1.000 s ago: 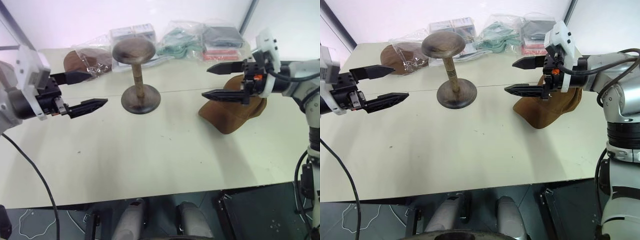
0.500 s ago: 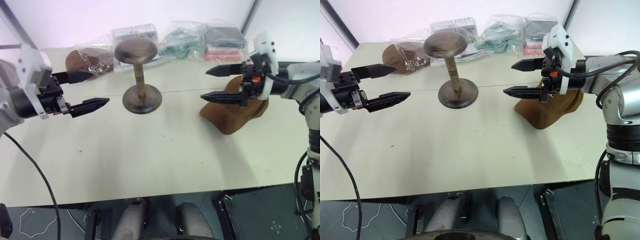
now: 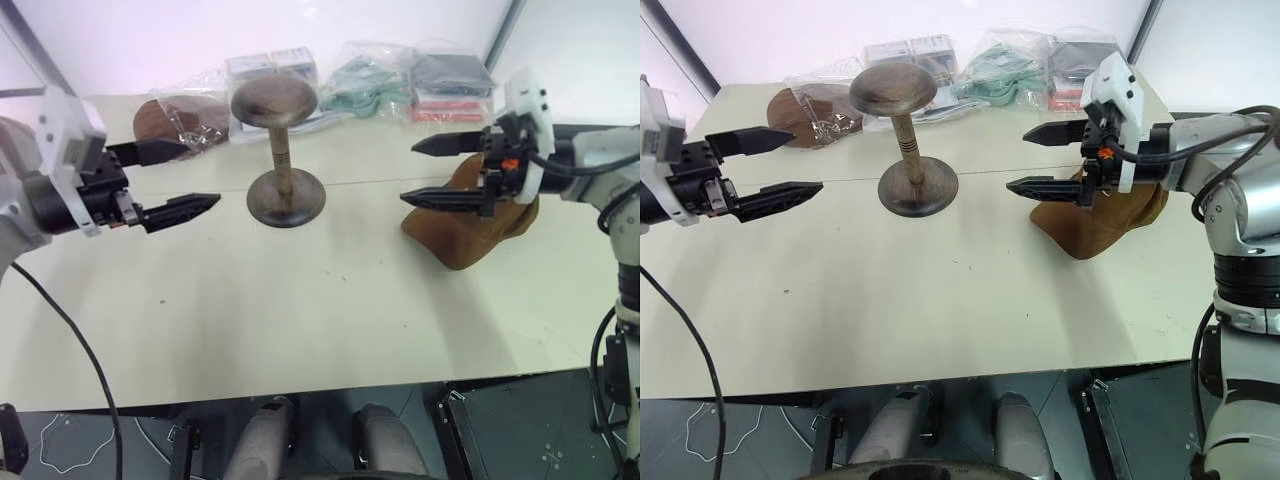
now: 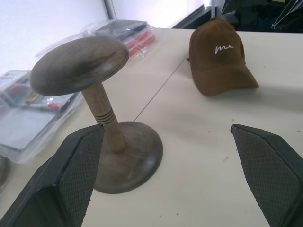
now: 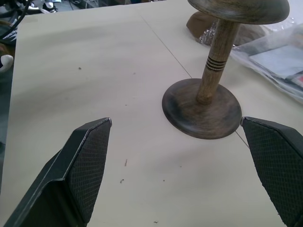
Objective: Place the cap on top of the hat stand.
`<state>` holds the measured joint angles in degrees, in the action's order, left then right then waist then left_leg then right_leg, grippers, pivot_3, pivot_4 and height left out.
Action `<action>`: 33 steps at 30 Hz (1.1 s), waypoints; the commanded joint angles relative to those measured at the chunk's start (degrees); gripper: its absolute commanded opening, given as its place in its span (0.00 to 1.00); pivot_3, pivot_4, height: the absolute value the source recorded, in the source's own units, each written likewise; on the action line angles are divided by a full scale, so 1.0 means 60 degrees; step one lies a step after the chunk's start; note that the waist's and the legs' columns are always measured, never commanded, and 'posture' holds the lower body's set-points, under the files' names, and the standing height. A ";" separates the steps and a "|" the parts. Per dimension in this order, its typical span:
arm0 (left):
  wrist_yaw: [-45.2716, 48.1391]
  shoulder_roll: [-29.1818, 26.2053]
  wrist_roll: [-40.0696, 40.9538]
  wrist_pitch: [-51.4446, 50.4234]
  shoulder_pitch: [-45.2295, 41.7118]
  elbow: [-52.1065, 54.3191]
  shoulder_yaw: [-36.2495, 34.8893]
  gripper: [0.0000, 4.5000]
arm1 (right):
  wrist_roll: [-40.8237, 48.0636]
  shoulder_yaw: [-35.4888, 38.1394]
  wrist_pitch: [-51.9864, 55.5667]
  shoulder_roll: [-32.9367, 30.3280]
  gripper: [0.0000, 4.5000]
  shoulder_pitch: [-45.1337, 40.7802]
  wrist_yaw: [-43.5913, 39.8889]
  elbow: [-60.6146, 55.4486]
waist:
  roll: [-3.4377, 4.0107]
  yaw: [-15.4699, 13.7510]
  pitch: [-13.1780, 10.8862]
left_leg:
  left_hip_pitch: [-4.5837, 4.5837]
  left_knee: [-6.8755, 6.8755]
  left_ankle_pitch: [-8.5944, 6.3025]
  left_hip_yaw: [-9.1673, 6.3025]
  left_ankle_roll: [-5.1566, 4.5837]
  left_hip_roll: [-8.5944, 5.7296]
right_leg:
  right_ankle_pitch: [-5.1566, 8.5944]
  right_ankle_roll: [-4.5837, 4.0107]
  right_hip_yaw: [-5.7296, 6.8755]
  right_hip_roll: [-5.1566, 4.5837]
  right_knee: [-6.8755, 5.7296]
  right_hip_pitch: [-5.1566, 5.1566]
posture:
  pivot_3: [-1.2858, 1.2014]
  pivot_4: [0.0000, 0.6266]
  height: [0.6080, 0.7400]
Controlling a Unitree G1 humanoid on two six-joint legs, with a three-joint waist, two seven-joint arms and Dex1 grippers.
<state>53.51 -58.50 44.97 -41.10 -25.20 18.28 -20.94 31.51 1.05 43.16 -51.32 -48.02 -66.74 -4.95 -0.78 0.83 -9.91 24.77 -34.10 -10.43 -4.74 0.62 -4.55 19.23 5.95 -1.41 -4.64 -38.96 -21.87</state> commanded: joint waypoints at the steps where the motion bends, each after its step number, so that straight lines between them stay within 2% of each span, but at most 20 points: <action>1: 0.0023 -0.0023 -0.0032 0.0143 -0.0211 0.0053 0.0017 1.00 | -0.0580 0.0215 -0.0652 -0.0193 0.99 0.0145 0.0524 -0.0506 | 0.0000 -0.0001 0.0000 | 0.0000 0.0000 0.0000 0.0000 0.0000 0.0000 | 0.0000 0.0000 0.0000 0.0000 0.0000 0.0000 | 0.52 0.24 1.00; 6: -0.0022 0.0129 -0.0049 0.0174 -0.0250 0.0087 0.0179 1.00 | -0.3174 -0.0649 -0.2008 0.0239 0.99 0.1055 0.3022 -0.1036 | -0.0005 -0.0002 0.0003 | 0.0000 -0.0006 0.0000 0.0001 0.0001 0.0000 | 0.0000 0.0000 0.0000 0.0000 -0.0001 0.0001 | 0.52 0.24 1.00; 10: -0.0026 0.0239 -0.0063 0.0179 -0.0223 0.0124 0.0276 1.00 | -0.4036 -0.0839 -0.1771 0.0913 0.99 0.1953 0.4457 -0.2150 | -0.0002 -0.0002 0.0002 | 0.0013 -0.0008 0.0001 0.0003 0.0001 0.0000 | 0.0000 0.0000 -0.0003 0.0001 -0.0015 -0.0018 | 0.52 0.24 1.00; 14: -0.0056 0.0418 -0.0087 0.0177 -0.0282 0.0131 0.0441 1.00 | -0.5040 -0.1209 -0.1338 0.1596 0.99 0.3160 0.5808 -0.3745 | -0.0004 -0.0004 0.0005 | 0.0089 -0.0027 0.0011 -0.0007 0.0013 0.0001 | 0.0000 0.0000 0.0002 0.0012 -0.0040 -0.0098 | 0.52 0.24 1.00; 17: -0.0055 0.0555 -0.0092 0.0170 -0.0363 0.0125 0.0603 1.00 | -0.5575 -0.1260 -0.0842 0.2101 0.99 0.3862 0.6623 -0.4610 | -0.0004 -0.0006 0.0005 | 0.0099 -0.0042 0.0013 -0.0005 0.0015 0.0000 | -0.0002 0.0003 0.0001 0.0011 -0.0048 -0.0100 | 0.52 0.24 1.00; 20: -0.0037 0.0632 -0.0078 0.0150 -0.0408 0.0107 0.0691 1.00 | -0.5228 -0.0808 -0.0296 0.2808 0.99 0.4319 0.6965 -0.5100 | -0.0010 -0.0011 0.0009 | 0.0096 -0.0059 0.0010 -0.0008 0.0011 0.0000 | -0.0002 0.0004 0.0005 0.0015 -0.0051 -0.0089 | 0.52 0.24 1.00; 22: -0.0023 0.0692 -0.0069 0.0136 -0.0410 0.0101 0.0741 1.00 | -0.4933 -0.0333 0.1005 0.3333 0.99 0.4558 0.7212 -0.5432 | -0.0009 -0.0014 0.0009 | 0.0096 -0.0068 0.0010 -0.0013 0.0010 0.0000 | -0.0003 0.0004 0.0010 0.0017 -0.0056 -0.0084 | 0.52 0.24 1.00; 26: -0.0011 0.0778 -0.0052 0.0102 -0.0408 0.0119 0.0809 1.00 | -0.5369 -0.0377 0.1425 0.3273 0.99 0.5173 0.7575 -0.5751 | -0.0009 -0.0038 0.0009 | 0.0097 -0.0087 0.0003 -0.0017 -0.0001 0.0000 | -0.0002 0.0005 0.0018 0.0017 -0.0056 -0.0072 | 0.52 0.24 1.00; 31: -0.0052 0.0837 -0.0043 0.0076 -0.0432 0.0154 0.0901 1.00 | -0.6774 -0.1017 0.1350 0.3240 0.99 0.5824 0.8881 -0.5943 | -0.0009 -0.0014 0.0010 | 0.0096 -0.0095 0.0002 -0.0016 -0.0003 0.0002 | -0.0002 0.0004 0.0017 0.0019 -0.0064 -0.0075 | 0.52 0.24 1.00; 33: -0.0073 0.0893 -0.0044 0.0064 -0.0494 0.0137 0.0981 1.00 | -0.7368 -0.1532 0.1325 0.2893 0.99 0.6123 0.9048 -0.5929 | -0.0008 -0.0013 0.0010 | 0.0096 -0.0094 0.0002 -0.0015 -0.0003 0.0002 | -0.0002 0.0004 0.0016 0.0019 -0.0065 -0.0076 | 0.52 0.24 1.00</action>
<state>53.27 -53.15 44.41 -41.02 -27.19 18.17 -14.43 -9.65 -6.50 52.06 -32.97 -11.78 -13.85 -38.24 -0.83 0.76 -9.85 25.34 -34.68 -10.42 -4.83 0.60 -4.54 19.22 5.98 -1.31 -4.52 -39.35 -22.32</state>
